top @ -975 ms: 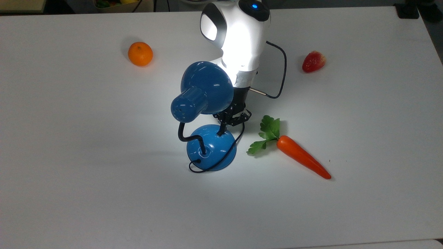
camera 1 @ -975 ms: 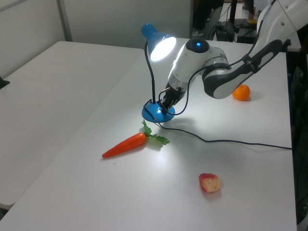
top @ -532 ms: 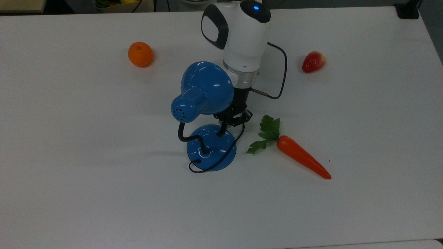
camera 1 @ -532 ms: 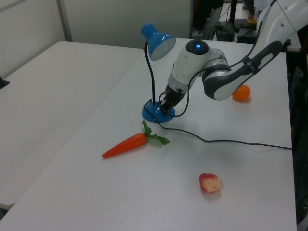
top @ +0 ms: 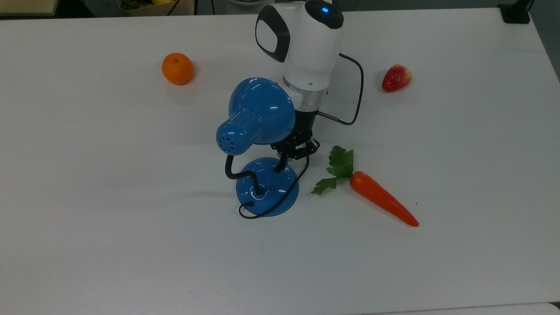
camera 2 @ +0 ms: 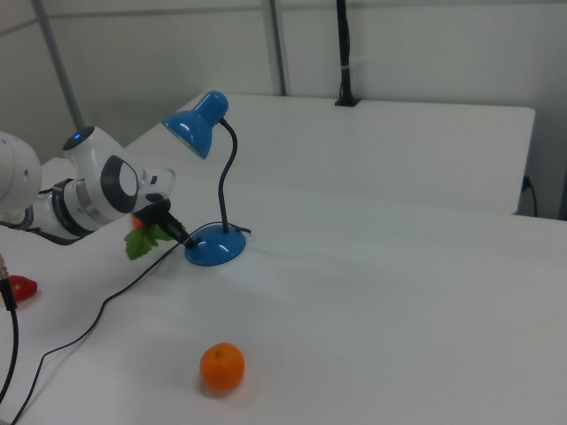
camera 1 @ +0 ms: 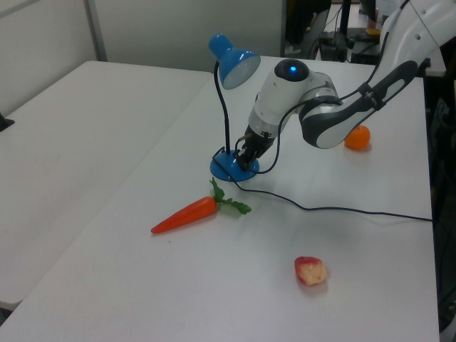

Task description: Turn off lamp

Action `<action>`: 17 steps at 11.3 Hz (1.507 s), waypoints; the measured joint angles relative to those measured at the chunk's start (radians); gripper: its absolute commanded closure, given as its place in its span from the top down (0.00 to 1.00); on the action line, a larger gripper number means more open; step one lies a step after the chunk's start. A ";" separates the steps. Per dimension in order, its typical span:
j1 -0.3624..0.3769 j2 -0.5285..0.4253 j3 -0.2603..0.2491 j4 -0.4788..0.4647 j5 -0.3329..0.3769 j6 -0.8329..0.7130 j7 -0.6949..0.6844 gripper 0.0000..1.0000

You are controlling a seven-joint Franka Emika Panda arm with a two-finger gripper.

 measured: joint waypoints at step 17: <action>-0.129 -0.388 -0.047 -0.001 0.535 -0.693 -0.908 0.11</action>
